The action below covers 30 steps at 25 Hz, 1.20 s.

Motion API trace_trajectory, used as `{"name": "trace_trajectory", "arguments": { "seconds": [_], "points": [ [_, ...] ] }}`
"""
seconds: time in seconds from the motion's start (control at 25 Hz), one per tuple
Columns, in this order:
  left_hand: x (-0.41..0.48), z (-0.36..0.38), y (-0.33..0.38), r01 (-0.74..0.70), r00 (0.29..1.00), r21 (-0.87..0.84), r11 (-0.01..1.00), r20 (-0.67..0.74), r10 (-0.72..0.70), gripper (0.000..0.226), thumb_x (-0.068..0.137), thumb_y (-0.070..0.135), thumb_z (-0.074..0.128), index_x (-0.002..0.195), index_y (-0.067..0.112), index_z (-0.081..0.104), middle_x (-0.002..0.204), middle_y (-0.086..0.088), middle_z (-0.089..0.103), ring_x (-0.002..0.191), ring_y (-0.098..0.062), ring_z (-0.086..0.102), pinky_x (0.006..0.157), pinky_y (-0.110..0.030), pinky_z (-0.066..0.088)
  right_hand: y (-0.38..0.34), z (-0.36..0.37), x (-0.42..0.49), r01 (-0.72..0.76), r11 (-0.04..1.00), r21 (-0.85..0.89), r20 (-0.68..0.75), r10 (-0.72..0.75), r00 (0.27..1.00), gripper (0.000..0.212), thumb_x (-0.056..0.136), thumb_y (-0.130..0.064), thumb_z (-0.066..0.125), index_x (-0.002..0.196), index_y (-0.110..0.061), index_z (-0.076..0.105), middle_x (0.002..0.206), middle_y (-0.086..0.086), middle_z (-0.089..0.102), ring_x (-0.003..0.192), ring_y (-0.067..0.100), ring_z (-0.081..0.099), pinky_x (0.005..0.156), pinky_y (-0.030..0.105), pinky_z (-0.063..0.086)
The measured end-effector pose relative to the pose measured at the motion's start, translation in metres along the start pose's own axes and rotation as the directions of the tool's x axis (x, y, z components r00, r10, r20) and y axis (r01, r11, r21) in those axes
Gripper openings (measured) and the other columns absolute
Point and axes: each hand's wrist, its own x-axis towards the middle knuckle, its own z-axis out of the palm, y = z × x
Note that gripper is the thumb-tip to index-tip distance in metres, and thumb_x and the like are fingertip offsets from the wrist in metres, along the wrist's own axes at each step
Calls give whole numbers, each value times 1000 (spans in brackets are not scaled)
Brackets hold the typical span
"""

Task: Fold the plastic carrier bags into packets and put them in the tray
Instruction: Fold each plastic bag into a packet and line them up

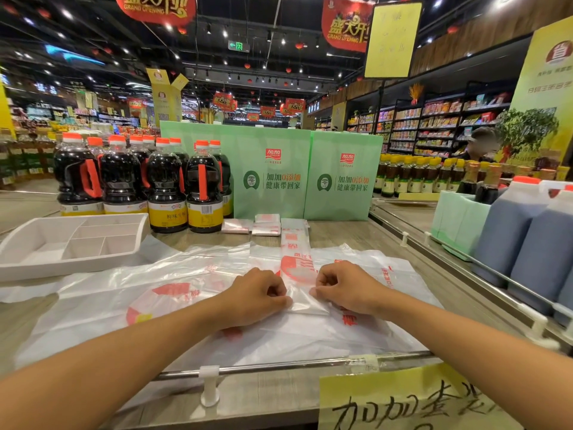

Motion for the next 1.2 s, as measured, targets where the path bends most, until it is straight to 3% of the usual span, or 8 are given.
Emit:
{"name": "trace_trajectory", "arguments": {
  "seconds": [0.2,0.36,0.48,0.56,0.76,0.88,1.0,1.2],
  "points": [
    [-6,-10,-4,-5,999,-118,993,37,9,15,85,31,80,82,22,69,87,1,69,84,-18,63,84,-39,52,4,2,-4,66,997,28,7,-67,998,7,95,-25,71,94,-20,75,94,1,70,81,14,67,79,33,56],
    [-12,-15,-6,-9,998,-121,993,62,17,15,81,30,83,89,29,70,101,10,66,93,-3,60,87,-20,49,12,-5,-15,140,990,-13,122,-137,983,17,94,-37,72,110,-33,74,127,-16,61,119,-6,54,101,19,40],
    [-16,-22,-15,-29,994,-183,983,98,48,12,87,33,67,99,34,67,113,11,61,107,-4,57,99,-29,45,12,-10,-26,154,986,-62,233,-136,963,35,92,-50,69,124,-38,68,153,-19,44,140,-6,37,116,22,30],
    [-18,-24,-14,20,994,-252,968,111,8,27,96,47,53,118,34,61,128,12,57,118,-6,53,106,-36,42,9,-11,-32,167,982,-92,269,-137,953,44,92,-56,65,132,-37,63,156,-20,38,142,-4,34,119,25,29],
    [-13,-13,-6,58,966,198,979,236,-105,88,80,91,25,155,45,28,165,13,21,151,-15,20,123,-58,7,3,-7,-43,168,986,-11,202,-163,966,42,95,-55,54,119,-27,72,131,-11,65,121,4,58,106,28,45],
    [-11,-11,-8,51,946,283,958,295,-137,94,73,94,27,157,50,19,169,12,10,155,-17,8,122,-62,-3,5,-3,-35,168,986,-12,67,-167,984,22,97,-41,65,105,-25,78,110,-12,71,103,3,63,96,36,50],
    [-11,-9,-9,21,933,342,939,332,-142,96,73,95,26,157,53,11,170,13,2,157,-17,-2,121,-63,-8,6,0,-30,179,979,-101,103,-169,980,29,91,-48,71,118,-37,72,127,-17,58,118,-1,53,104,29,44],
    [-11,-7,-7,-6,931,392,920,337,-138,82,88,86,23,159,49,5,170,13,-3,156,-17,-7,120,-61,-14,13,1,-39,215,953,-214,248,-160,955,70,93,-67,55,155,-49,28,161,-20,28,146,2,25,121,35,26]
  ]
}}
